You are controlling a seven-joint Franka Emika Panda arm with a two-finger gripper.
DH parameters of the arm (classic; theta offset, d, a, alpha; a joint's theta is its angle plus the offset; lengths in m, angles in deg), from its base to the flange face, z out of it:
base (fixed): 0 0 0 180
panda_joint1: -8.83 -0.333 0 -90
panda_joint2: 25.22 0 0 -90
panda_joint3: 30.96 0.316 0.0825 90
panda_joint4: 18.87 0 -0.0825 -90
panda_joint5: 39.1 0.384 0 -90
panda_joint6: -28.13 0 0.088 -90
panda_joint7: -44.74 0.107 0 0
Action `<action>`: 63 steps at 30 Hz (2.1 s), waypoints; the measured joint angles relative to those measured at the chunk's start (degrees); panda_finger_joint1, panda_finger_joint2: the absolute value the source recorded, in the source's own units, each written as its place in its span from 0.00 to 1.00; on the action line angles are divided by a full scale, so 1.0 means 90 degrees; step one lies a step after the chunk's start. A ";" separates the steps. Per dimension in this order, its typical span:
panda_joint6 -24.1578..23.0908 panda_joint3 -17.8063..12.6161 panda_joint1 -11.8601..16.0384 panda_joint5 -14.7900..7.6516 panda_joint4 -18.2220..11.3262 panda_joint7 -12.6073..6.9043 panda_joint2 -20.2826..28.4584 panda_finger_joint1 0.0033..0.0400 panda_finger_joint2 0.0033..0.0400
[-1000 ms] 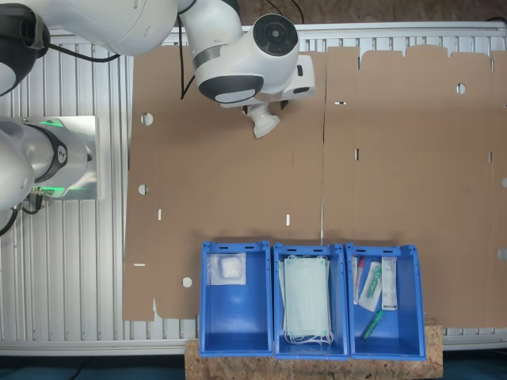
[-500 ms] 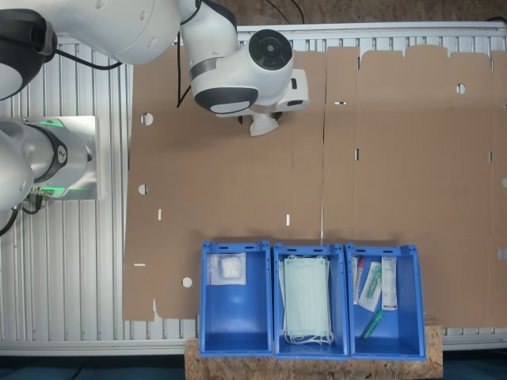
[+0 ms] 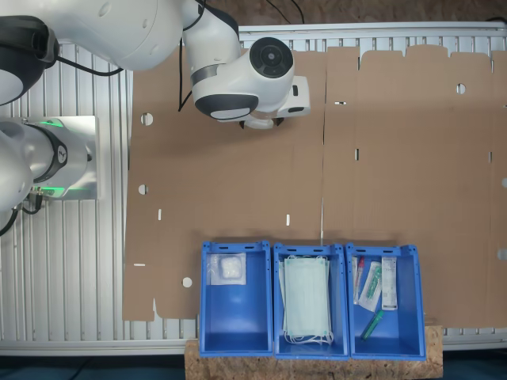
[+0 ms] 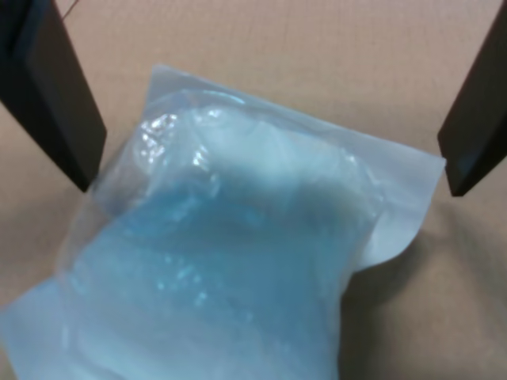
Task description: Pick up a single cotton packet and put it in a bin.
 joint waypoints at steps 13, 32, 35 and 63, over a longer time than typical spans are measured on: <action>-0.0020 0.0026 0.0017 0.0000 0.0000 0.0000 0.0000 1.00 1.00; -0.0021 0.0297 0.0029 0.0000 0.0000 0.0000 0.0001 1.00 1.00; -0.0021 0.0311 0.0029 0.0000 0.0000 0.0000 0.0001 1.00 1.00; -0.0021 0.0315 0.0029 0.0000 0.0000 0.0000 0.0002 1.00 1.00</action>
